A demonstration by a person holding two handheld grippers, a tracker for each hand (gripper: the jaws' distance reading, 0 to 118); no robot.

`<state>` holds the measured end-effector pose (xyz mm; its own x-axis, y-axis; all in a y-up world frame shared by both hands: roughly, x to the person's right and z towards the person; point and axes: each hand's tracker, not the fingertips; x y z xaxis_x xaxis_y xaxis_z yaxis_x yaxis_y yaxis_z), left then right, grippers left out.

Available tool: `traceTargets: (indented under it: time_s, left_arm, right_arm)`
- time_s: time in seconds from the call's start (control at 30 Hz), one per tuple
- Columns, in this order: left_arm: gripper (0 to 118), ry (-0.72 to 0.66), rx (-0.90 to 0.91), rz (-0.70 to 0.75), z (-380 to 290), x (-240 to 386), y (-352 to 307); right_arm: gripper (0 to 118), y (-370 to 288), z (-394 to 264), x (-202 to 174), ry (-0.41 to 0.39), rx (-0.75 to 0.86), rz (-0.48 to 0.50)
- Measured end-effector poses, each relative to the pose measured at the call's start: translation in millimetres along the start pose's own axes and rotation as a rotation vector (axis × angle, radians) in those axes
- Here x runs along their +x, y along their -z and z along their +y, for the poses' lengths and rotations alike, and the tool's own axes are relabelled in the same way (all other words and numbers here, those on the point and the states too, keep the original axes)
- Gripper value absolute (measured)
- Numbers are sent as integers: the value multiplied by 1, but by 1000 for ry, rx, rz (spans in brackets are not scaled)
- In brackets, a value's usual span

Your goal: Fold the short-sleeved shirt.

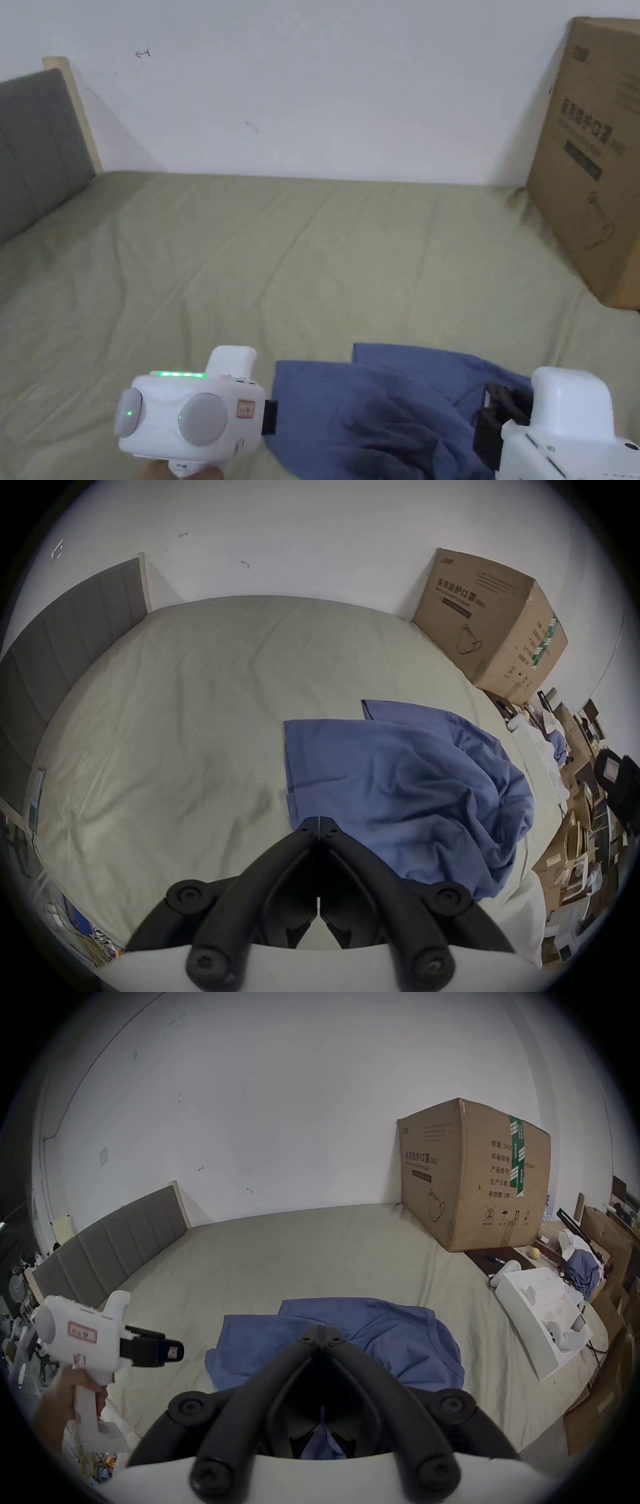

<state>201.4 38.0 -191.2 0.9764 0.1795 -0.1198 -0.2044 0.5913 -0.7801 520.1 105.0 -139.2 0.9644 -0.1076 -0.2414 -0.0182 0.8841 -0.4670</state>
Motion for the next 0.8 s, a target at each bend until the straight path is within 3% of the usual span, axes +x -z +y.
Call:
traceTargets:
  time_s: [0.3, 0.33, 0.37, 0.4, 0.43, 0.47, 0.73, 0.8]
  left_arm:
    - [0, 26, -63, 40, 59, -11, 91]
    - [9, 21, -71, 43, 64, -14, 103]
    - [36, 14, -85, 33, 68, -17, 114]
    - [86, 4, -118, 20, 72, -19, 127]
    - [113, -4, -182, 17, 76, -20, 138]
    - [118, -17, -197, 10, 78, -25, 148]
    - [117, 14, -198, 99, 79, -27, 192]
    - [117, 105, -194, 145, 73, -20, 195]
  right_arm:
    - [0, 46, -9, 13, -1, -79, -23]
    - [0, 51, -10, 15, 6, -87, -25]
    - [0, 56, -11, 17, 11, -96, -25]
    - [0, 60, -11, 19, 15, -104, -26]
    - [0, 62, -11, 21, 17, -113, -30]
    - [0, 65, -12, 23, 18, -121, -32]
    - [0, 81, -25, 36, 30, -172, -50]
    - [0, 84, -29, 39, 35, -184, -63]
